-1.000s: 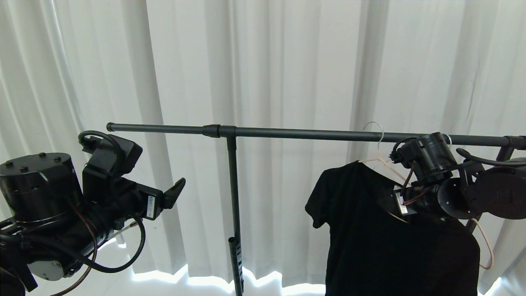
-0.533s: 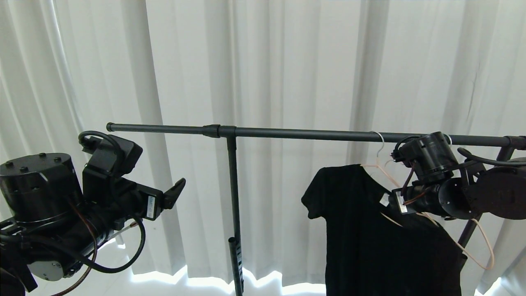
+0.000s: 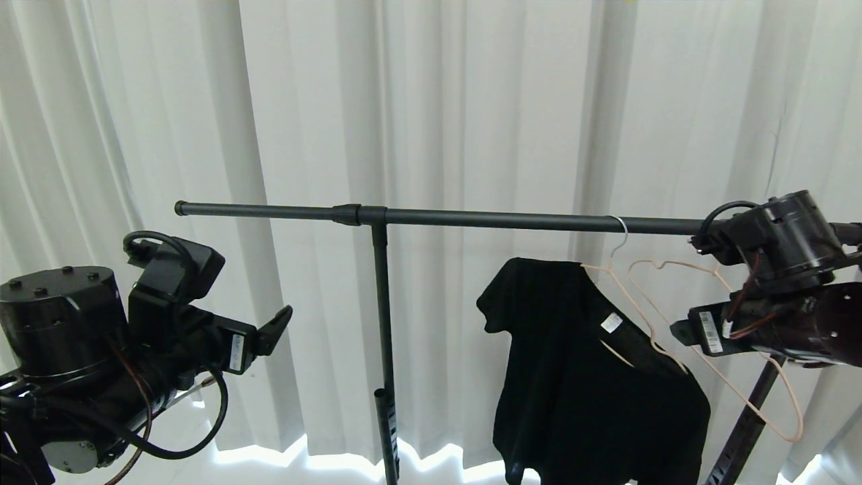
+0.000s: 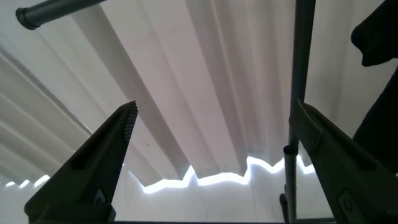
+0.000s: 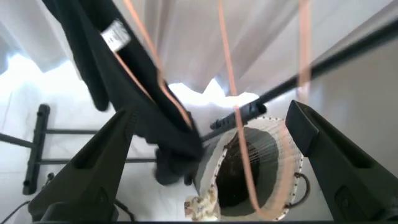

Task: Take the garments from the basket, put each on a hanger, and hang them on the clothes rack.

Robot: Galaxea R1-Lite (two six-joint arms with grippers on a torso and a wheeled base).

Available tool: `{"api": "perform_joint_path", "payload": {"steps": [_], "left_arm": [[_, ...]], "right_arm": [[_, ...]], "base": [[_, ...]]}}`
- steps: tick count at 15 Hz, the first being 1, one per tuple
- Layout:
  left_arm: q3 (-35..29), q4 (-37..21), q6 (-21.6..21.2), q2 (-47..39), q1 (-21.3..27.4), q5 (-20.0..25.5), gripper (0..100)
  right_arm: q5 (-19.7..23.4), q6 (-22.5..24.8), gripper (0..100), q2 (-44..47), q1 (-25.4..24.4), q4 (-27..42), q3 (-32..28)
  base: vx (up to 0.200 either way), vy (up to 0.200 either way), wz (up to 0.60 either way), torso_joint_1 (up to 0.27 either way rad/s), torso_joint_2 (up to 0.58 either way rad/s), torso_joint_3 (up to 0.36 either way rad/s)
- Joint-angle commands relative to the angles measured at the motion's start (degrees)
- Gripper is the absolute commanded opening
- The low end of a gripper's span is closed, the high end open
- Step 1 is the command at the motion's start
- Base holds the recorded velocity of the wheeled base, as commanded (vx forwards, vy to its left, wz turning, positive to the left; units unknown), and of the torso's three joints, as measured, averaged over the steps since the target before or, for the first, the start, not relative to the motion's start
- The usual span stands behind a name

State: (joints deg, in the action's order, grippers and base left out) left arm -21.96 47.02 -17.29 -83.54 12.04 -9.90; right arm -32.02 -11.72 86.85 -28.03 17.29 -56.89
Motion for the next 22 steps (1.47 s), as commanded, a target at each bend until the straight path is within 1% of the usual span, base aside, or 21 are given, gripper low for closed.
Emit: {"api": "perform_joint_path", "payload": {"steps": [1, 2, 3, 4, 6, 7, 9, 10, 11, 13, 16, 17, 18, 20, 22], "left_arm": [[0.42, 0.0, -0.12, -0.13, -3.61, -0.12, 100], [0.42, 0.0, -0.2, 0.22, -5.28, -0.12, 100], [0.6, 0.0, -0.12, 0.75, -6.86, -0.12, 100], [1.13, 0.0, -0.12, 1.54, -8.35, -0.12, 100], [3.94, 0.0, 0.06, 3.74, -9.41, -0.21, 100], [6.22, 0.0, 0.15, 5.23, -9.41, -0.65, 100], [9.04, 0.0, 0.15, 6.99, -9.5, -0.91, 100], [9.21, 0.0, 0.15, 7.17, -9.93, -0.91, 100], [9.3, 0.0, 0.15, 7.25, -11.25, -0.91, 100], [9.56, 0.0, 0.15, 7.43, -11.78, -0.91, 100], [10.97, 0.0, 0.15, 9.19, -12.31, -0.91, 100], [10.97, 0.0, 0.15, 9.8, -12.57, -1.0, 100], [11.14, 0.0, 0.15, 10.33, -12.66, -1.0, 100], [12.81, 0.0, 0.24, 11.56, -12.66, -1.0, 100], [15.28, 0.0, 0.32, 13.32, -12.66, -0.91, 100]], "right_arm": [[0.03, 0.38, 100, -9.33, -0.01, 7.59, 2.23], [0.03, 1.08, 100, -12.14, -0.01, 11.37, 2.75], [-0.06, 2.57, 100, -14.51, 0.34, 13.56, 3.19], [-0.23, 4.51, 100, -16.62, 1.22, 14.0, 4.42], [-0.32, 8.55, 100, -19.61, 2.8, 13.83, 7.67], [-0.41, 9.43, 100, -20.22, 2.8, 13.39, 8.82], [-0.49, 9.43, 100, -20.4, 3.15, 13.12, 9.34], [-0.49, 9.52, 100, -20.4, 3.68, 13.12, 9.34], [-0.49, 9.52, 100, -20.4, 5.53, 13.04, 9.34], [-0.49, 9.52, 100, -20.93, 8.16, 13.04, 9.7], [-0.58, 9.61, 100, -23.04, 9.66, 12.33, 10.22], [-0.58, 10.4, 100, -24.18, 9.66, 10.84, 9.96], [-1.02, 12.24, 100, -26.11, 10.1, 9.34, 10.22], [-1.02, 16.29, 100, -29.37, 13.35, 8.99, 11.19], [-0.93, 17.16, 100, -30.95, 15.19, 7.67, 13.21]], "base": [[0.0, 0.0, 0.0, 0.0, 0.0, 0.0], [0.0, 0.0, 0.0, 0.0, 0.0, 0.0], [0.0, 0.0, 0.0, 0.0, 0.0, 0.0], [-0.2, 0.0, 0.0, 0.007, 0.01, 0.002], [-0.2, 0.0, 0.0, 0.012, 0.0, 0.0], [-0.2, 0.0, 0.0, 0.017, 0.0, -0.002], [-0.2, 0.0, 0.0, -0.012, 0.0, 0.007], [-0.2, 0.0, 0.0, -0.012, 0.0, 0.002], [-0.2, 0.0, 0.0, 0.007, 0.0, 0.002], [-0.2, 0.0, 0.0, 0.002, 0.0, 0.005], [-0.2, 0.0, 0.0, -0.002, 0.0, 0.002], [-0.2, 0.0, 0.0, 0.002, 0.0, 0.007], [-0.2, 0.0, 0.0, -0.002, 0.0, 0.007], [-0.2, 0.0, 0.0, 0.005, 0.0, 0.005], [0.0, 0.0, 0.0, 0.0, 0.0, 0.0]]}}
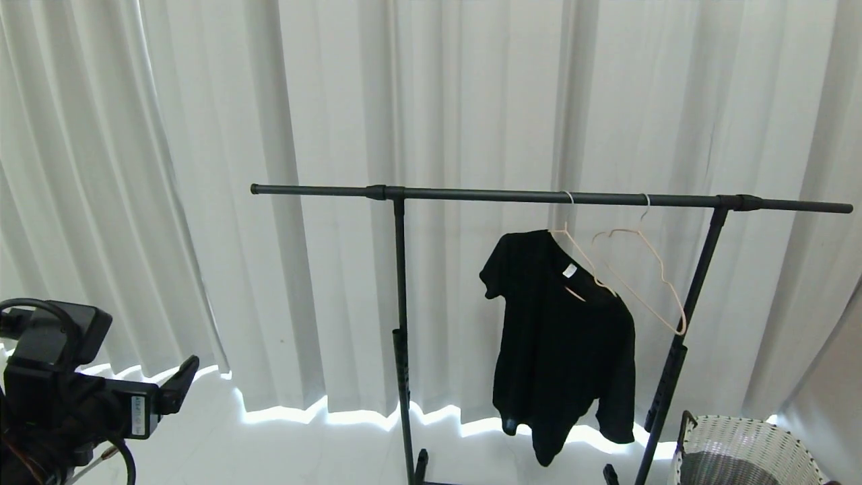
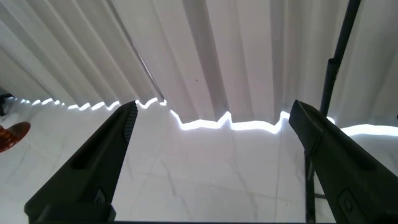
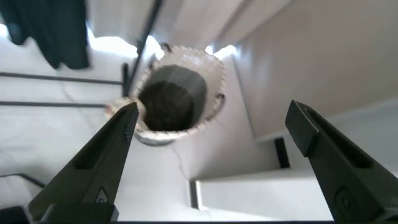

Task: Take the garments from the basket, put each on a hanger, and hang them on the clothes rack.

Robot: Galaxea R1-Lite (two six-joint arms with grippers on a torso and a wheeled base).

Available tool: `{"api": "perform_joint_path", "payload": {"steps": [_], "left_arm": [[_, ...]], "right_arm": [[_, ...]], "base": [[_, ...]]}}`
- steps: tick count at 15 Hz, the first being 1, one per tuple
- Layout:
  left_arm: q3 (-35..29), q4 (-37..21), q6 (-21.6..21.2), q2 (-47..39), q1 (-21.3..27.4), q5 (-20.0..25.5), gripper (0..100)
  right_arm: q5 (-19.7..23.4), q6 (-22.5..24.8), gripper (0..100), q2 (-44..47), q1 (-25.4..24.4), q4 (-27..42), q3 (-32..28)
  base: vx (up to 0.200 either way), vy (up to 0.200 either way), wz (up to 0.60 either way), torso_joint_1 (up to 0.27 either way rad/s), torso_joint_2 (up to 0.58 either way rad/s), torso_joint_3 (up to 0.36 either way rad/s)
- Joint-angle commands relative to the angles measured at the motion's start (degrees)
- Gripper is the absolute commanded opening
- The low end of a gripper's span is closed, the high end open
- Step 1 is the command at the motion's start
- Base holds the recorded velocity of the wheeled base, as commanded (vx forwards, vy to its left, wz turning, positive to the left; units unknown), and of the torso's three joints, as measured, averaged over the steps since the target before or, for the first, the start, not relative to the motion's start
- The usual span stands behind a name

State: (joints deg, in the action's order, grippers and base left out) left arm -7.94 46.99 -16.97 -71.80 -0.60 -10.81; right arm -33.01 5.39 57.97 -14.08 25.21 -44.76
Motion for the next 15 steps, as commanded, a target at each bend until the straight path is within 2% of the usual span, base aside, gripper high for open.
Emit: {"api": "perform_joint_path", "payload": {"steps": [1, 3, 6, 13, 15], "left_arm": [[1.7, 0.03, 0.01, 2.11, 0.07, 0.0, 100], [1.34, 0.03, -0.52, 2.19, 0.25, 0.0, 100], [1.52, -0.06, -0.7, 2.02, 0.25, -1.49, 100], [1.96, -0.06, -0.78, 2.11, 0.25, -2.46, 100], [1.78, -0.06, -0.87, 2.02, 0.33, -2.46, 100]], "right_arm": [[-0.03, 0.15, 100, -2.51, 1.34, -2.09, 2.93], [-0.03, 0.94, 100, -3.12, 1.51, -7.28, 6.97], [2.25, 6.92, 100, -3.47, 1.51, -12.29, 8.73], [2.95, 7.53, 100, -6.02, 1.42, -14.93, 13.74], [3.13, 9.99, 100, -7.25, 1.42, -15.81, 14.97]], "base": [[0.0, 0.0, 0.0, 0.0, 0.0, 0.0], [0.0, 0.0, 0.0, 0.0, 0.0, 0.0], [0.0, 0.0, 0.0, 0.0, 0.0, 0.0], [0.0, 0.0, 0.0, 0.0, 0.0, 0.0], [0.0, 0.0, 0.0, 0.0, 0.0, 0.0]]}}
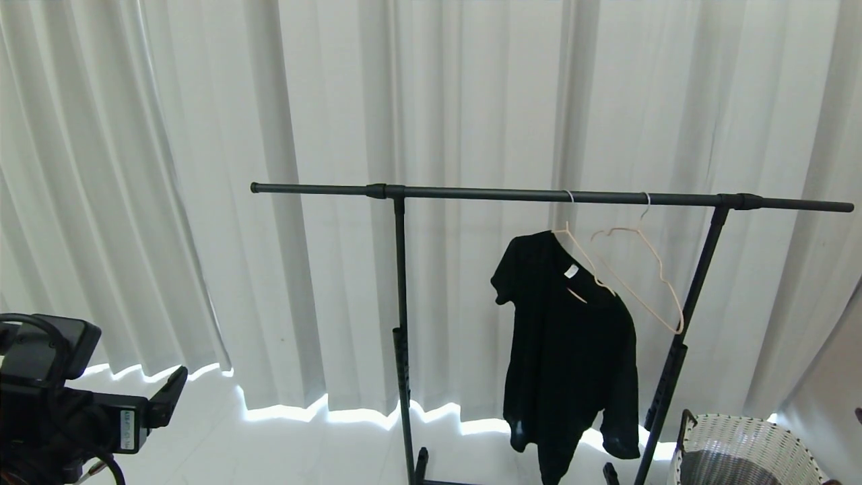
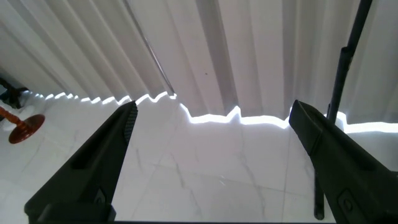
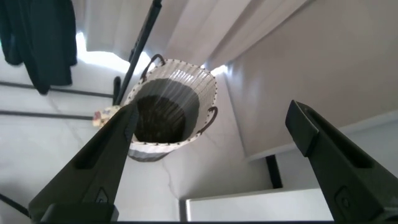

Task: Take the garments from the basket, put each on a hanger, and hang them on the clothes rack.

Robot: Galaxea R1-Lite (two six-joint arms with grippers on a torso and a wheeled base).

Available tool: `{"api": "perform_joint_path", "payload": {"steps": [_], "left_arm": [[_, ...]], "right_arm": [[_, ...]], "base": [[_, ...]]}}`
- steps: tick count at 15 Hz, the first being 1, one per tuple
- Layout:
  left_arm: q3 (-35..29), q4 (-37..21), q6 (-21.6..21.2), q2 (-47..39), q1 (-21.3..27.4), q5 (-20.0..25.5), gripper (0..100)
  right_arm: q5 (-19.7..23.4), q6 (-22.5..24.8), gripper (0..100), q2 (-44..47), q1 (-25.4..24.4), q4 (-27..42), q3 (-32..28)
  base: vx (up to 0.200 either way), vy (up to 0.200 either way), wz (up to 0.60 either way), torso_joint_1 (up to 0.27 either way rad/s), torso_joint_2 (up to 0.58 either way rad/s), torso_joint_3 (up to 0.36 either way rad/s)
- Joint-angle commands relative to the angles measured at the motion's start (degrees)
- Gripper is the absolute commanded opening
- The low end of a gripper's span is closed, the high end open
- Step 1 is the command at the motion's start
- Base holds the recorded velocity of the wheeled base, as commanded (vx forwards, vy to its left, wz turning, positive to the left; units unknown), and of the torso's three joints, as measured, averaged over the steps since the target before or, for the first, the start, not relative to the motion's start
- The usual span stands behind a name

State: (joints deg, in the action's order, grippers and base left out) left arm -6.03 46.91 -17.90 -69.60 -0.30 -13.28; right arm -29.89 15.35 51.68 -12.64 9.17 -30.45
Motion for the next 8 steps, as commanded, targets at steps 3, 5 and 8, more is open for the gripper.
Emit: {"api": "perform_joint_path", "payload": {"steps": [3, 5, 8], "left_arm": [[-0.21, 0.02, -0.03, -0.01, 0.04, 0.0, 100], [0.15, -0.06, 0.05, -0.63, -0.22, -0.17, 100], [0.5, -0.15, 0.14, -3.53, -0.31, -2.81, 100]], "right_arm": [[0.01, 1.0, 100, -0.96, -0.01, -2.58, 1.1], [-0.08, 1.09, 100, -1.05, -0.01, -2.84, 1.71], [-0.08, 1.18, 100, -1.67, 0.07, -2.75, 2.15]], "base": [[0.0, 0.0, 0.0, -0.014, 0.03, 0.017], [0.0, 0.0, 0.0, -0.161, 0.36, 0.195], [0.0, 0.0, 0.0, -0.229, 0.5, 0.274]]}}
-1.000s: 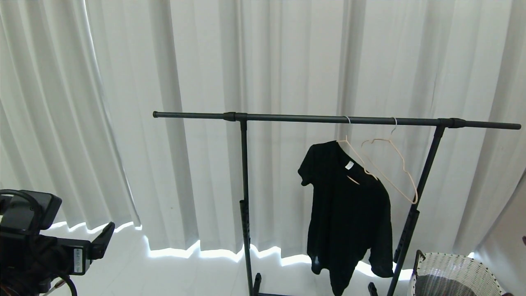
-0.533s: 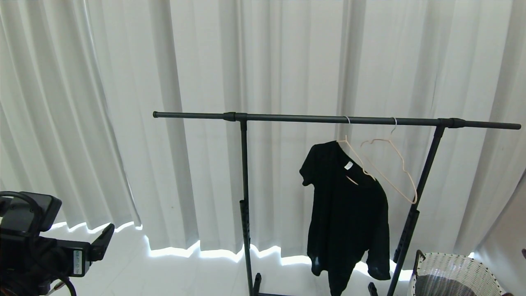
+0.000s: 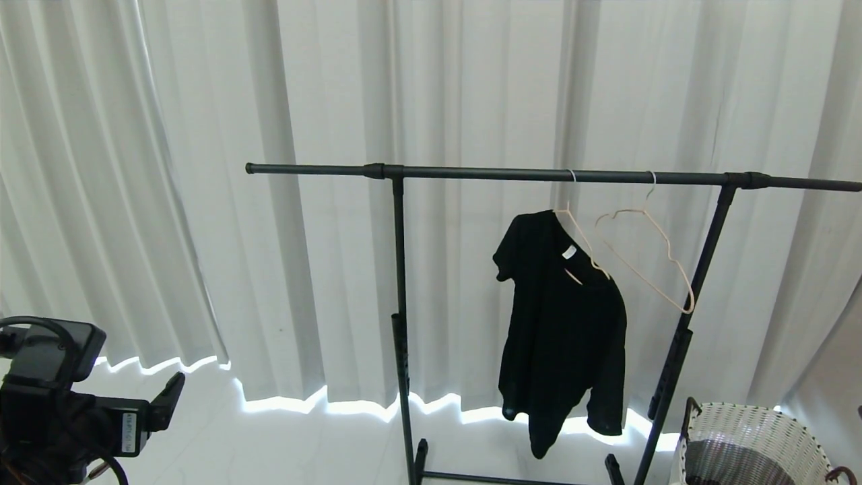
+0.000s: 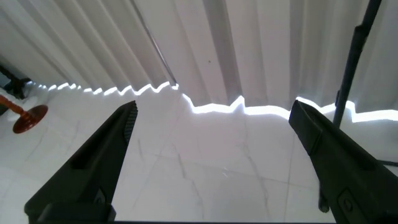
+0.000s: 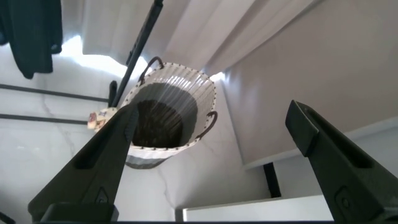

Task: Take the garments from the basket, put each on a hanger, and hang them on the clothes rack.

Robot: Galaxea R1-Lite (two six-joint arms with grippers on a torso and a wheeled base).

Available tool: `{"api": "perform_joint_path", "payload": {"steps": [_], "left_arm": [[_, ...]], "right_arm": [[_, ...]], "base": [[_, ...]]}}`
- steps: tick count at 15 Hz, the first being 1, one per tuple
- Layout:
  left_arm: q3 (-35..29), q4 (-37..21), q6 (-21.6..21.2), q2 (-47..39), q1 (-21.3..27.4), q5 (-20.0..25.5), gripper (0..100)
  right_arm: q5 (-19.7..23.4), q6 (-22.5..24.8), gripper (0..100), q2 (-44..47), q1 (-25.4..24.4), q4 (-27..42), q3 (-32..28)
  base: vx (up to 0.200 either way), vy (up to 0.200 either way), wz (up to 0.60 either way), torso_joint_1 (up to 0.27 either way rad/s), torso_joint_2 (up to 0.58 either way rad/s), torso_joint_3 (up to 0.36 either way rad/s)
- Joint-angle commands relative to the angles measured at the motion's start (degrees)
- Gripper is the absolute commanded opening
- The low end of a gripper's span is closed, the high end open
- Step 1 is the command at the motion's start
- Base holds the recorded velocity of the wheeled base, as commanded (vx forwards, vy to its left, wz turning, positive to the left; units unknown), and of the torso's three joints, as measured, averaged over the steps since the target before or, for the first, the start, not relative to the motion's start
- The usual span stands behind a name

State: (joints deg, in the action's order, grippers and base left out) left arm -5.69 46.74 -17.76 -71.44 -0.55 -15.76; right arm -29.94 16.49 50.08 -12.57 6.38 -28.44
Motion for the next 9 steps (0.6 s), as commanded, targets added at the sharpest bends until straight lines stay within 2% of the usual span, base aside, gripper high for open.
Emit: {"api": "perform_joint_path", "payload": {"steps": [1, 7, 9], "left_arm": [[0.16, 0.02, 0.01, -2.22, -0.07, -0.67, 100], [1.21, 0.37, 0.1, -0.72, 0.28, -1.2, 100], [1.74, 0.37, 0.01, 0.51, 0.2, -1.2, 100]], "right_arm": [[-0.03, 0.03, 100, -0.07, 0.09, 0.04, 0.67], [-0.12, 0.29, 100, -0.16, 0.53, -0.05, 2.51], [-0.12, 2.31, 100, -1.48, 0.53, -0.05, 2.6]], "base": [[0.0, 0.0, 0.0, -0.222, 0.51, 0.281], [0.0, 0.0, 0.0, -0.223, 0.51, 0.282], [0.0, 0.0, 0.0, -0.2, 0.49, 0.281]]}}
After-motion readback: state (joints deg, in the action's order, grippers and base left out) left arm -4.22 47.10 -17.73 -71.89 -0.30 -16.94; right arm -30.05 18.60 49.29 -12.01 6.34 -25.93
